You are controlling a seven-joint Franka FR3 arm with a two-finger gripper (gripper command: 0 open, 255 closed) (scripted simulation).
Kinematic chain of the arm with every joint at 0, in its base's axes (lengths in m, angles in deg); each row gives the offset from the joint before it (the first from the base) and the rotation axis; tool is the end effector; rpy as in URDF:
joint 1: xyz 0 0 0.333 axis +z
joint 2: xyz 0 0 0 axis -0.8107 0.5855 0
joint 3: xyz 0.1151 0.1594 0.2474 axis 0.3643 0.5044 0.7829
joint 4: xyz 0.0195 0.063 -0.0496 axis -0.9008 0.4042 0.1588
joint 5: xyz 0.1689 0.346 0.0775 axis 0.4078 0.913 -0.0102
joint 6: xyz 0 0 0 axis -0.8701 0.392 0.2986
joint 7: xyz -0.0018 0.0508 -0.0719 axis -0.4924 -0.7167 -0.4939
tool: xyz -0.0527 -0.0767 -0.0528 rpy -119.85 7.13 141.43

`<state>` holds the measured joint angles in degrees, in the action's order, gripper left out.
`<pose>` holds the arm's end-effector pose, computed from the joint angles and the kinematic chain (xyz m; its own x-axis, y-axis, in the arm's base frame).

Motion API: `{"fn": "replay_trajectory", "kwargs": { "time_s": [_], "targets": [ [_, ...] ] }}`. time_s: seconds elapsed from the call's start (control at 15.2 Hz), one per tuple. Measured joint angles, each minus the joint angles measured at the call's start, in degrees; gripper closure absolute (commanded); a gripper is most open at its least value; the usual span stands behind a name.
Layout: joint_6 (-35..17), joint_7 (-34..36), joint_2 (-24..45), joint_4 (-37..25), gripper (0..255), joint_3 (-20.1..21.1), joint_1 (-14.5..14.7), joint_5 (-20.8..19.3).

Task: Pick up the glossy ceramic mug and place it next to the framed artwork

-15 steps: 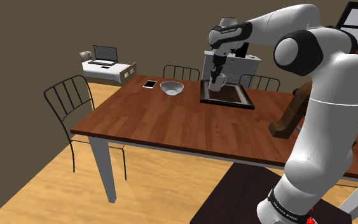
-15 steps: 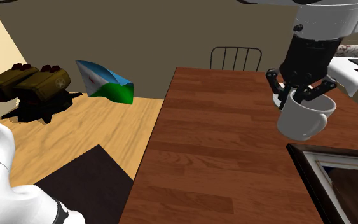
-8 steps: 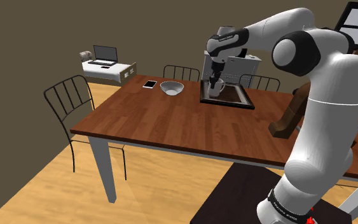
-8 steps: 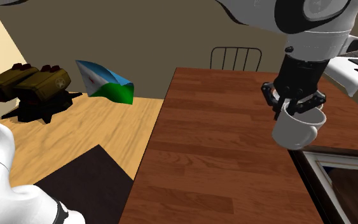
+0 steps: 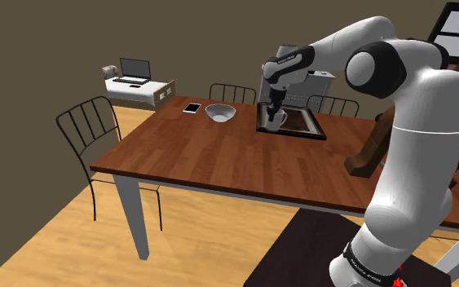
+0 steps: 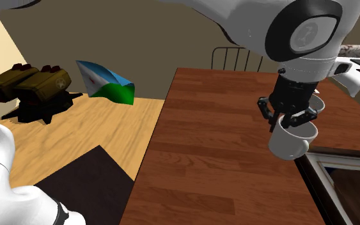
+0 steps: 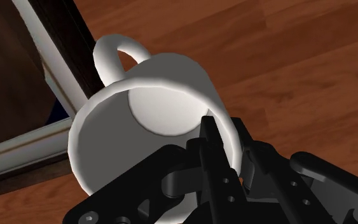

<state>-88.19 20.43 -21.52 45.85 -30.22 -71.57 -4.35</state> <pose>0.5532 -0.3361 0.4237 0.9900 0.1313 0.0518 0.1277 -0.9895 0.0670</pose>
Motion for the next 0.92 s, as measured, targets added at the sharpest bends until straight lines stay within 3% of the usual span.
{"fn": "replay_trajectory", "kwargs": {
  "time_s": [0.92],
  "targets": [
    [-7.86, -0.65, 3.35, 4.63, 255, 0.49, -0.26, 1.19]
  ]
}}
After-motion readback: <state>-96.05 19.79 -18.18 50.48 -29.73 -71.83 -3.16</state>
